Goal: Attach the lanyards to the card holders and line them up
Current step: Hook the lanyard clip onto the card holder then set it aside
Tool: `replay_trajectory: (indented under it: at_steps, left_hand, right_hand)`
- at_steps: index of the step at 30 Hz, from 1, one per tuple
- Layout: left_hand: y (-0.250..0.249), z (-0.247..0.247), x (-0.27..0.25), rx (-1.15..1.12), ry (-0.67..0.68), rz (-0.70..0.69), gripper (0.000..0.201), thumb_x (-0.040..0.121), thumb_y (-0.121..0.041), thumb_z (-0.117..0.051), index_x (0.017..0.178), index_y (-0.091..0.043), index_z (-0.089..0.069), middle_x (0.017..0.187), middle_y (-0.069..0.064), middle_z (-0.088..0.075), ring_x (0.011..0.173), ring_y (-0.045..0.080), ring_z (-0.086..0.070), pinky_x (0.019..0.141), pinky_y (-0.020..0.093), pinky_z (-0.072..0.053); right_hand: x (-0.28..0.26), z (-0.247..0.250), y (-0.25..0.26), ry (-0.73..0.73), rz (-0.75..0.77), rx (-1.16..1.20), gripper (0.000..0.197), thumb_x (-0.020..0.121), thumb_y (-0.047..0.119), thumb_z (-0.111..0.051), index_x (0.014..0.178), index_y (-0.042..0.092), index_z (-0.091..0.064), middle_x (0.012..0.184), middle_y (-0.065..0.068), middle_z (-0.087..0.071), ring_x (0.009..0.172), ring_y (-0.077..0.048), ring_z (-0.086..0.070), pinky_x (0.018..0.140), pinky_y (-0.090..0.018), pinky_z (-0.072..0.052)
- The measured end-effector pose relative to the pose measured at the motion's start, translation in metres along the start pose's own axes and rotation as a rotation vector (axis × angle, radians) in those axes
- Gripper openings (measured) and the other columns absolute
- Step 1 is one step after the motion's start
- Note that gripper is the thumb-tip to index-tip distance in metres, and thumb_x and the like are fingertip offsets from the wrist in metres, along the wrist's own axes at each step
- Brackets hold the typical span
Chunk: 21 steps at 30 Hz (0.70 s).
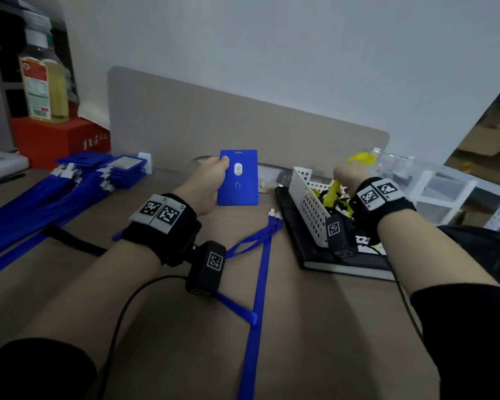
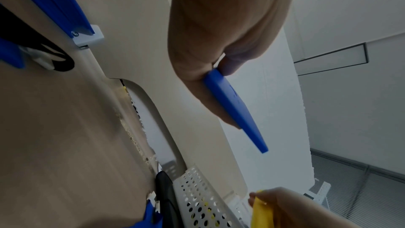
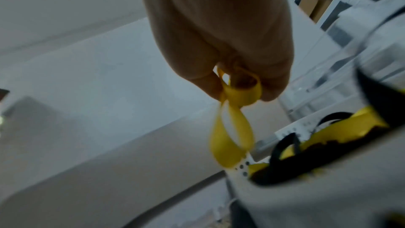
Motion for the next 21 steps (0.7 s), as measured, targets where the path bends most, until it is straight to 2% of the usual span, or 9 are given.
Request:
replay_trajectory:
  at_steps: [2,5,7,8,11,13,16,18,21]
  left_hand:
    - [0.001,-0.005,-0.001,0.001,-0.003,0.010,0.026,0.105,-0.024,-0.033,0.097,-0.014,-0.056,0.099,0.005,-0.066,0.082,0.017,-0.065,0.069,0.035,-0.056]
    - [0.003,-0.010,-0.002,-0.003,-0.003,0.018,0.025,0.105,-0.024,-0.034,0.102,-0.012,-0.056,0.100,0.005,-0.065,0.082,0.016,-0.065,0.066,0.033,-0.056]
    - [0.005,-0.011,-0.003,0.003,-0.001,0.015,0.026,0.105,-0.021,-0.033,0.114,-0.009,-0.054,0.105,0.006,-0.064,0.084,0.016,-0.064,0.069,0.034,-0.056]
    - [0.006,-0.011,-0.003,0.006,-0.004,0.012,0.026,0.105,-0.020,-0.033,0.117,-0.008,-0.053,0.105,0.007,-0.064,0.084,0.017,-0.064,0.071,0.034,-0.056]
    - [0.007,-0.008,-0.002,0.022,0.000,0.004,0.024,0.105,-0.015,-0.031,0.111,-0.009,-0.053,0.099,0.005,-0.063,0.083,0.016,-0.063,0.076,0.036,-0.055]
    - [0.007,-0.004,0.000,0.041,-0.007,0.003,0.025,0.105,-0.012,-0.032,0.098,-0.011,-0.055,0.095,0.004,-0.062,0.080,0.016,-0.063,0.074,0.034,-0.054]
    - [0.009,0.002,0.003,0.079,-0.033,0.002,0.026,0.104,-0.011,-0.033,0.087,-0.015,-0.052,0.092,0.005,-0.062,0.078,0.016,-0.061,0.073,0.034,-0.053]
    - [0.010,0.006,0.006,0.095,-0.024,-0.002,0.027,0.104,-0.010,-0.032,0.086,-0.014,-0.052,0.090,0.005,-0.061,0.076,0.016,-0.061,0.070,0.033,-0.053]
    - [0.012,0.013,0.014,0.147,-0.037,0.021,0.025,0.103,-0.011,-0.033,0.084,-0.013,-0.050,0.088,0.006,-0.061,0.074,0.017,-0.061,0.070,0.032,-0.051]
  right_hand:
    - [-0.009,-0.003,-0.009,0.089,-0.004,-0.308,0.038,0.102,0.011,-0.037,0.134,-0.008,-0.044,0.139,-0.017,-0.047,0.113,-0.027,-0.051,0.075,-0.028,-0.043]
    - [-0.008,-0.012,-0.017,0.167,-0.039,-0.384,0.041,0.100,0.013,-0.038,0.137,-0.005,-0.042,0.145,-0.018,-0.041,0.128,-0.031,-0.044,0.089,-0.033,-0.039]
    - [-0.005,-0.015,-0.019,0.132,-0.063,-0.343,0.042,0.100,0.014,-0.038,0.138,-0.003,-0.041,0.147,-0.019,-0.038,0.133,-0.033,-0.039,0.090,-0.031,-0.037]
    - [-0.005,-0.016,-0.017,0.103,-0.083,-0.320,0.045,0.098,0.017,-0.041,0.138,-0.002,-0.041,0.147,-0.019,-0.038,0.133,-0.034,-0.038,0.097,-0.033,-0.039]
    - [-0.006,-0.018,-0.010,-0.069,-0.126,-0.252,0.062,0.090,0.030,-0.050,0.143,0.004,-0.032,0.151,-0.017,-0.025,0.138,-0.037,-0.024,0.113,-0.044,-0.028]
    - [-0.009,-0.026,0.002,-0.095,-0.049,-0.231,0.061,0.088,0.028,-0.051,0.144,0.011,-0.032,0.149,-0.014,-0.023,0.138,-0.036,-0.021,0.113,-0.045,-0.022]
    - [-0.013,-0.054,0.027,-0.055,0.190,-0.103,0.038,0.084,0.021,-0.052,0.121,0.026,-0.060,0.134,-0.011,-0.050,0.130,-0.033,-0.036,0.105,-0.037,-0.030]
    - [-0.016,-0.074,0.036,-0.010,0.271,0.012,0.024,0.082,0.015,-0.051,0.096,0.025,-0.067,0.110,-0.008,-0.066,0.116,-0.029,-0.051,0.095,-0.032,-0.039]
    - [-0.013,-0.104,0.041,0.127,0.259,0.017,0.016,0.086,0.009,-0.050,0.086,0.014,-0.066,0.090,-0.006,-0.064,0.096,-0.024,-0.061,0.077,-0.024,-0.042]
Point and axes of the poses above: each hand's wrist, its own x-axis towards the middle knuckle, its own z-axis out of the back of the hand, y = z × x, the point moved 3 cm from there along x, towards the middle knuckle
